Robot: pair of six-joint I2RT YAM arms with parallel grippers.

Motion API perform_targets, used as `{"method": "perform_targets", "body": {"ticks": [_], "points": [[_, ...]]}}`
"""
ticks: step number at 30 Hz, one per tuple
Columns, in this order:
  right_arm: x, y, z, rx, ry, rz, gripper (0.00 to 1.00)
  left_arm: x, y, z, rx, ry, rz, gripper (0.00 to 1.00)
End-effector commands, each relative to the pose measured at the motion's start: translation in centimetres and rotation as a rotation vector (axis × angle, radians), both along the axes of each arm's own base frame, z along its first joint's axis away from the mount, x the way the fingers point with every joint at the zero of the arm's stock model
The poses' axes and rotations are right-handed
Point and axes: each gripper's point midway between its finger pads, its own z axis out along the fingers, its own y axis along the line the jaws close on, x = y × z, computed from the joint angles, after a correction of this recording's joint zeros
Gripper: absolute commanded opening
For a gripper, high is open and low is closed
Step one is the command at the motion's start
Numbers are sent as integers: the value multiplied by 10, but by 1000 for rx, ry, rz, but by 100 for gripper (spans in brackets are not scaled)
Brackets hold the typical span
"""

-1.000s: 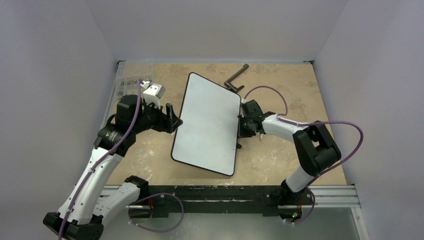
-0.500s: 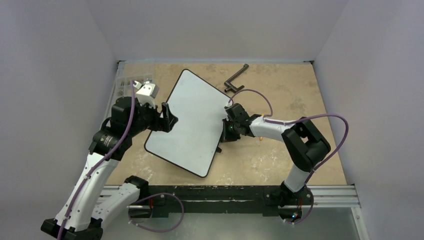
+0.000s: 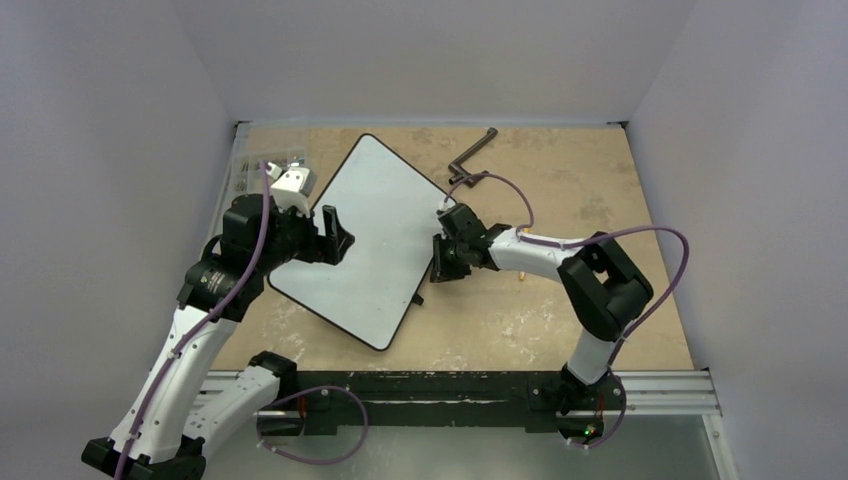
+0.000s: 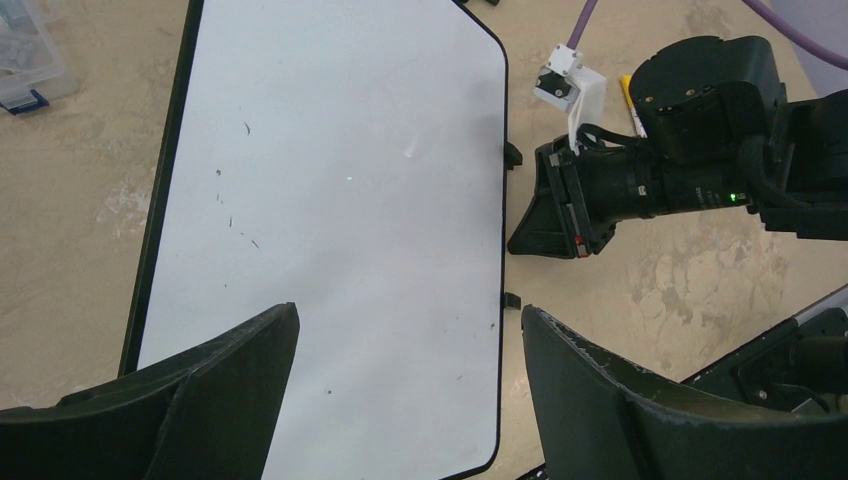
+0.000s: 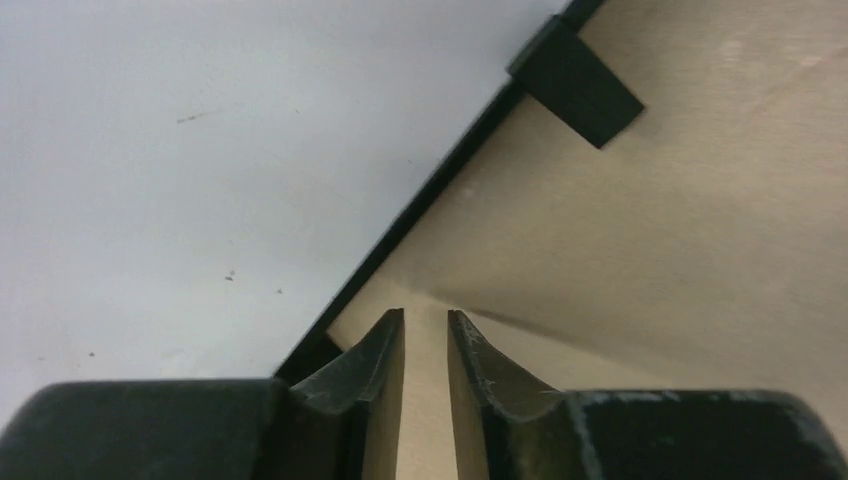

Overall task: Write a sentence on the whiteboard
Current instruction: Move the whiteboard to the center of the board, then pick up the whiteboard marker from the center of the board.

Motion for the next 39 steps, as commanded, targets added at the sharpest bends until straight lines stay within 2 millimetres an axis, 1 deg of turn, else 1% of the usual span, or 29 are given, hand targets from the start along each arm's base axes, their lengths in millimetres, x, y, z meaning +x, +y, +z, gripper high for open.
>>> {"method": "perform_targets", "body": {"ticks": [1, 3, 5, 7, 9, 10, 12, 14, 15, 17, 20, 23, 28, 30, 34, 35, 39], "points": [[21, -31, 48, -131, -157, -58, 28, 1, 0, 22, -6, -72, -11, 82], [28, -55, 62, -222, -214, -113, 38, 1, -1, 22, -9, -74, -12, 82], [34, -75, 75, -278, -263, -162, 45, 0, -1, 22, -9, -74, -14, 82], [40, -98, 81, -319, -292, -215, 49, 0, -1, 22, -10, -74, -14, 82], [50, -128, 84, -355, -307, -285, 54, 1, -2, 22, -12, -72, -18, 82], [51, -138, 85, -373, -313, -305, 55, 0, -2, 22, -13, -72, -20, 82], [59, -167, 87, -416, -327, -370, 57, 0, -3, 22, -16, -72, -23, 82], [65, -188, 85, -456, -338, -417, 57, 0, -4, 22, -17, -69, -28, 82], [67, -194, 82, -465, -332, -431, 57, 0, -4, 21, -18, -69, -30, 82], [71, -201, 73, -461, -309, -446, 56, 0, -5, 21, -20, -67, -31, 82], [72, -203, 55, -459, -278, -443, 54, 1, -5, 20, -18, -61, -32, 82], [69, -205, 36, -466, -243, -435, 48, 1, -6, 20, -18, -61, -35, 81], [64, -213, 9, -464, -181, -444, 44, 2, -6, 18, -15, -56, -34, 81], [62, -217, 6, -456, -158, -454, 40, 2, -6, 18, -16, -55, -35, 81], [63, -217, 5, -410, -146, -465, 39, 2, -6, 17, -15, -51, -36, 81], [62, -216, 2, -402, -135, -460, 36, 2, -6, 18, -16, -53, -36, 81], [60, -209, -11, -368, -88, -431, 20, 2, -6, 18, -13, -54, -34, 81]]}}
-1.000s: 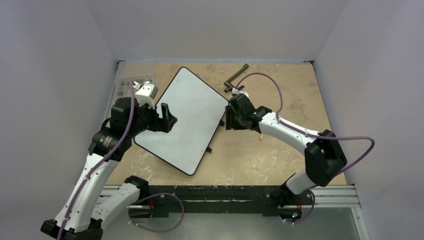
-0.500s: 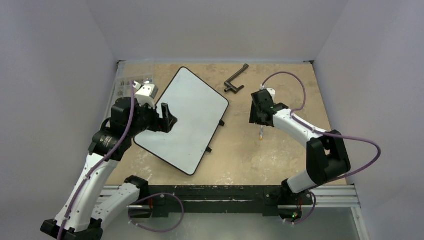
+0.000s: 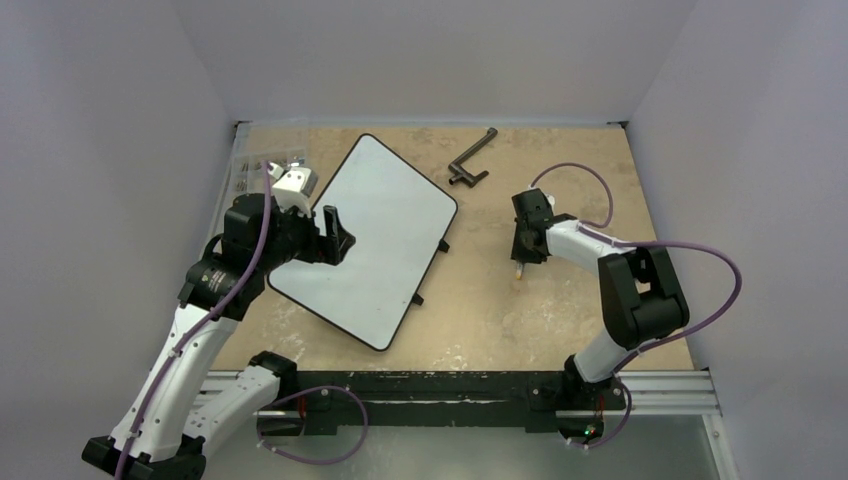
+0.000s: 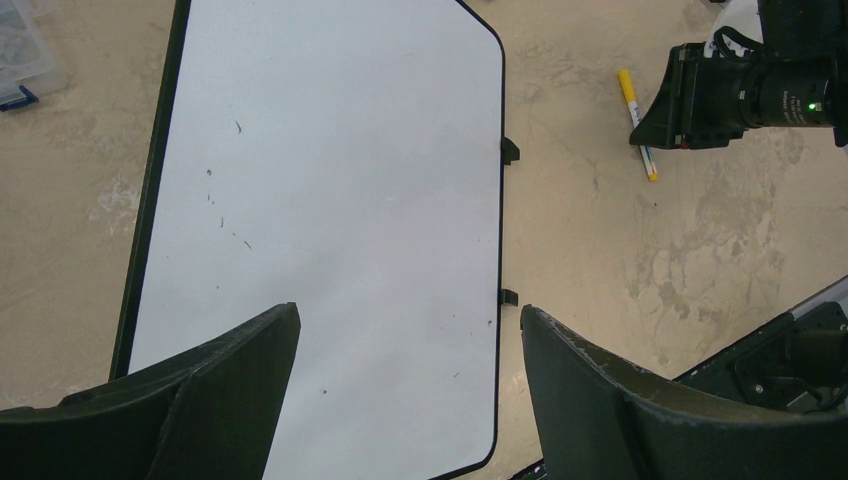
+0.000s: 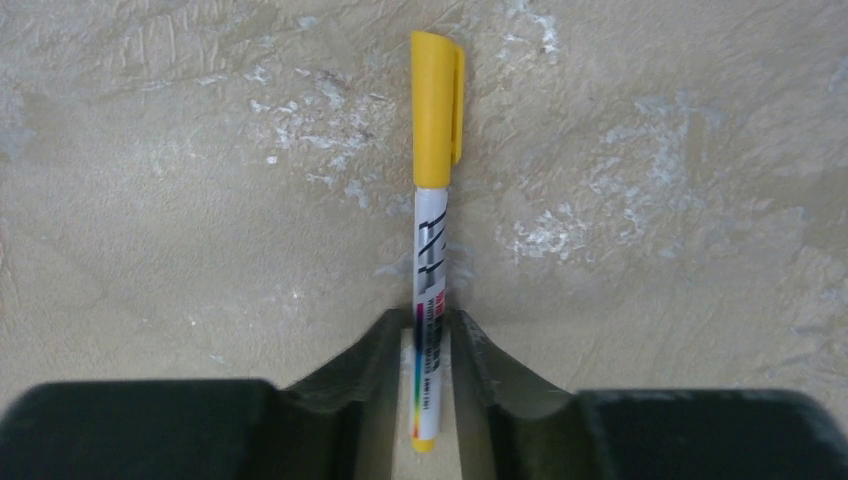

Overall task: Write a sentence on the whiteboard
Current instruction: Pick up the whiteboard marker from the center of the board, then pass from the right arm to the left

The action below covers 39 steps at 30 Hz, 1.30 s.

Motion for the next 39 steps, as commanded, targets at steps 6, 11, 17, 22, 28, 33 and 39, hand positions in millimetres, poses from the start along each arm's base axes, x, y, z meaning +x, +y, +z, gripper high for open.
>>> {"method": "perform_targets", "body": {"ticks": [6, 11, 17, 22, 28, 33, 39], "points": [[-4, 15, -19, 85, 40, 30, 8, 3, -4, 19, -10, -62, -25, 81], [0, 6, -2, 34, -1, 41, 0, 2, -7, 18, -16, -56, -40, 81], [6, 27, 56, 117, -136, 184, 0, -12, -43, 27, -132, -48, -243, 81], [-3, 78, 109, 202, -253, 387, 0, -21, -68, 43, -268, -30, -358, 81], [-27, 139, 160, 236, -355, 606, 0, -21, -87, 53, -359, 38, -427, 76], [-51, 175, 197, 279, -466, 801, 0, -23, -93, 46, -348, 137, -473, 74], [-76, 200, 229, 309, -564, 955, 0, -14, -98, 44, -354, 224, -461, 70]]}}
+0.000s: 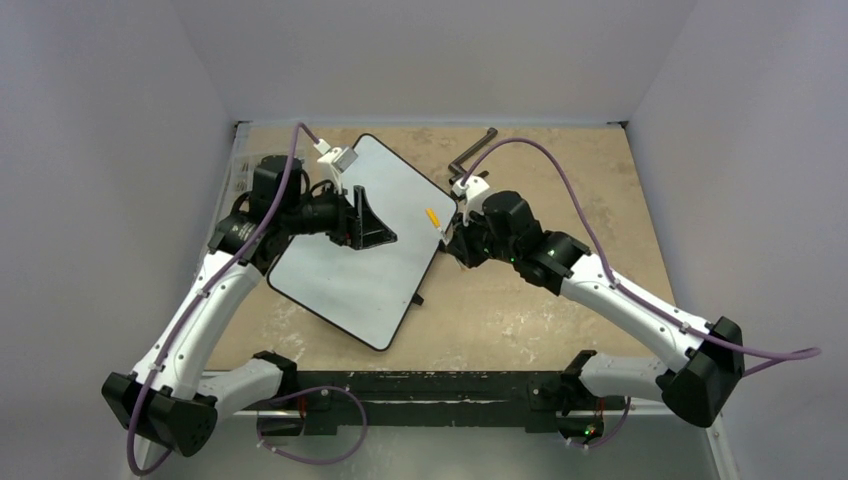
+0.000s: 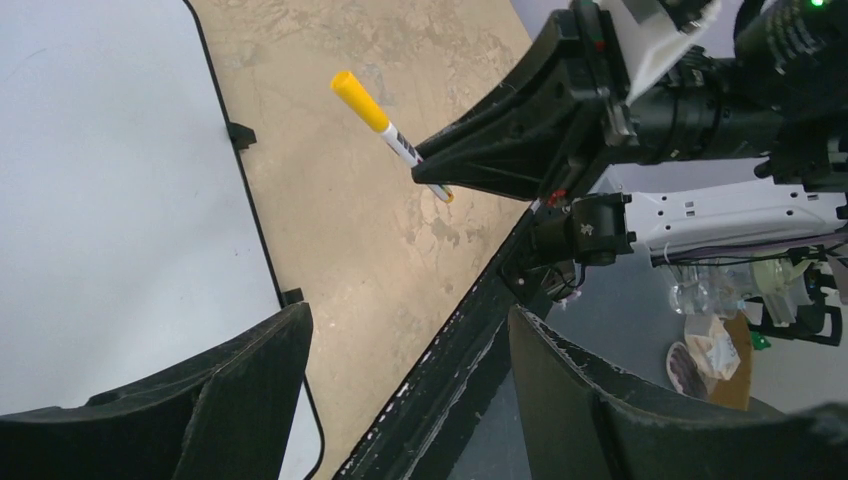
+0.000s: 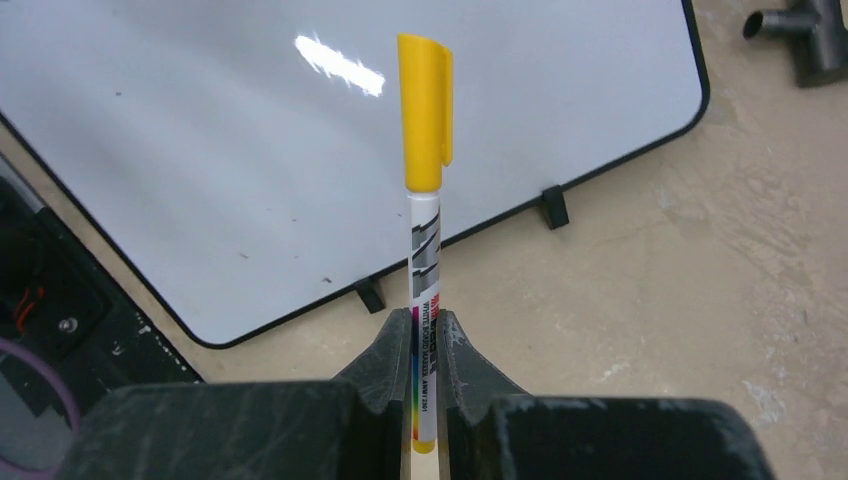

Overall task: Write a sentence on the whiteboard
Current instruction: Pass from the right arm to the left

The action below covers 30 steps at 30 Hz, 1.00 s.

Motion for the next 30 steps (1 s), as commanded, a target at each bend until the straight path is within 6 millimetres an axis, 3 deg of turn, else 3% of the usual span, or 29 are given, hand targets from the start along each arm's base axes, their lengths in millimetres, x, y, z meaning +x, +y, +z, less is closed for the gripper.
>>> {"method": "perform_targets", "body": {"ticks": [1, 9, 15, 20, 30], "points": [[-11, 24, 50, 82, -144, 137, 0, -3, -8, 21, -38, 20, -40, 70], [-32, 45, 75, 113, -219, 243, 0, 4, -22, 31, -107, 82, -76, 69], [-38, 56, 88, 129, -256, 283, 0, 12, -27, 28, -117, 126, -75, 69], [-40, 63, 96, 134, -281, 298, 0, 13, -30, 24, -122, 150, -94, 57], [-38, 75, 105, 122, -304, 315, 0, 10, -33, 19, -129, 165, -134, 46]]}}
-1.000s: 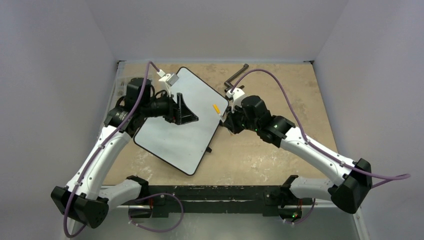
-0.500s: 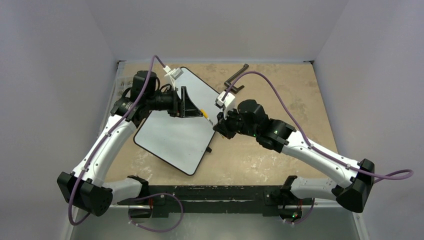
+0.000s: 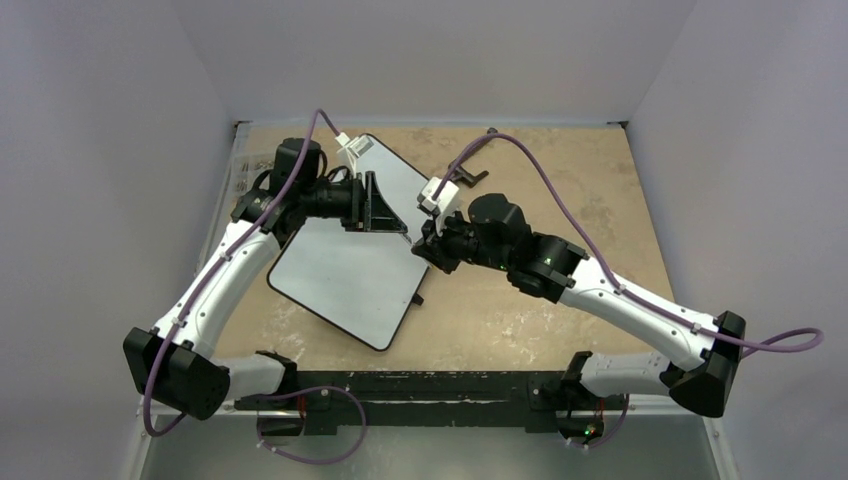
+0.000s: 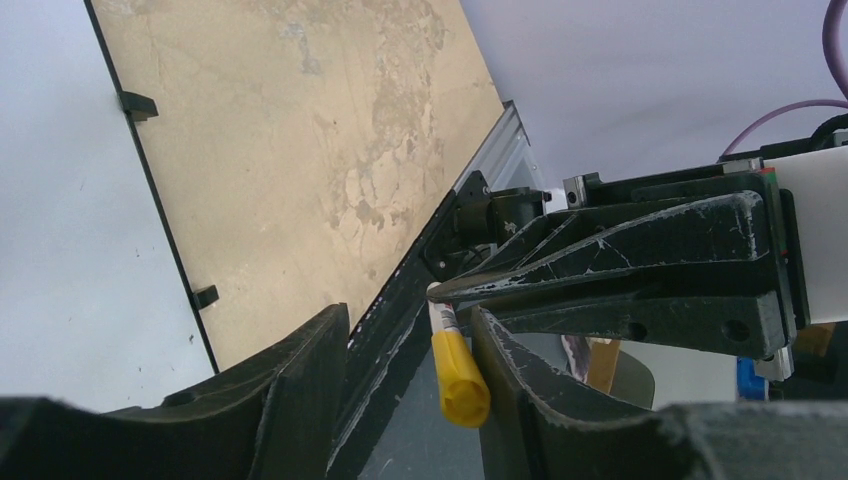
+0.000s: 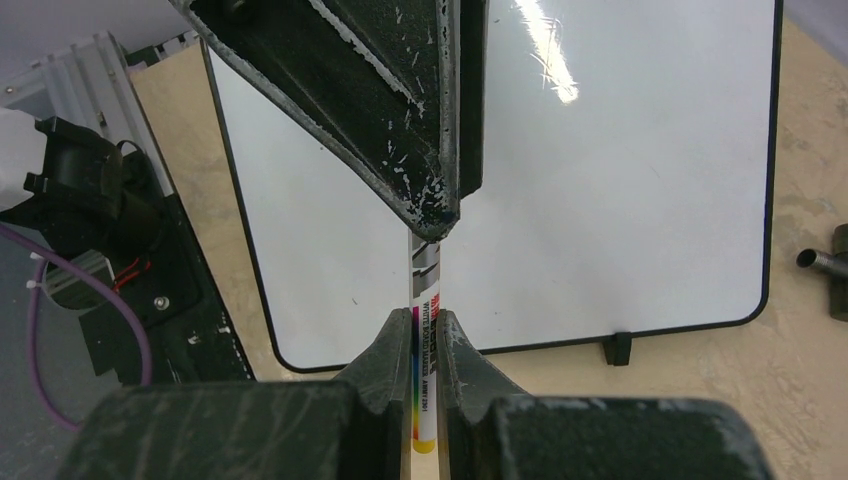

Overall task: Write a sentence on the whiteboard
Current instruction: Pass from the right arm to the left, then pass from the left arm to the right

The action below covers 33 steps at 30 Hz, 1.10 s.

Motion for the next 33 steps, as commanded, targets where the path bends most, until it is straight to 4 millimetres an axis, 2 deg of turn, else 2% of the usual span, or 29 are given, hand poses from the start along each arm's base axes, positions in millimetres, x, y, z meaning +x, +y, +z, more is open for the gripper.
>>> {"method": "perform_targets", "body": {"ticks": [1, 5, 12, 16, 17, 18, 20, 21, 22, 25, 29, 33], "points": [[5, 7, 29, 45, -68, 3, 0, -4, -5, 19, -45, -58, -46, 45], [6, 10, 29, 42, -68, 4, 0, -5, -6, 16, -50, -53, -57, 34], [11, 14, 31, 52, -83, -13, 0, -15, -9, 17, -87, -37, -111, 1], [12, 18, 29, 79, -67, -23, 0, -16, -10, 18, -107, -33, -112, 0], [12, 19, 29, 91, -60, -27, 10, -16, -9, 19, -109, -35, -107, 0], [13, 18, 29, 102, -55, -44, 30, -15, -9, 21, -111, -38, -98, 0], [17, 16, 32, 149, -42, -95, 82, -11, -9, 27, -117, -59, -66, 0], [19, 15, 33, 180, -30, -125, 97, -8, -8, 32, -119, -70, -49, 0], [16, 16, 32, 226, 20, -141, 99, -7, -7, 37, -123, -86, -35, 0], [22, 2, 38, 324, 56, -249, 99, -4, -5, 57, -155, -133, 3, 0], [12, -14, 64, 527, 99, -263, 99, 1, 0, 84, -225, -187, 63, 0], [-4, -22, 96, 693, 115, -182, 99, 5, 2, 110, -334, -197, 117, 0]]}}
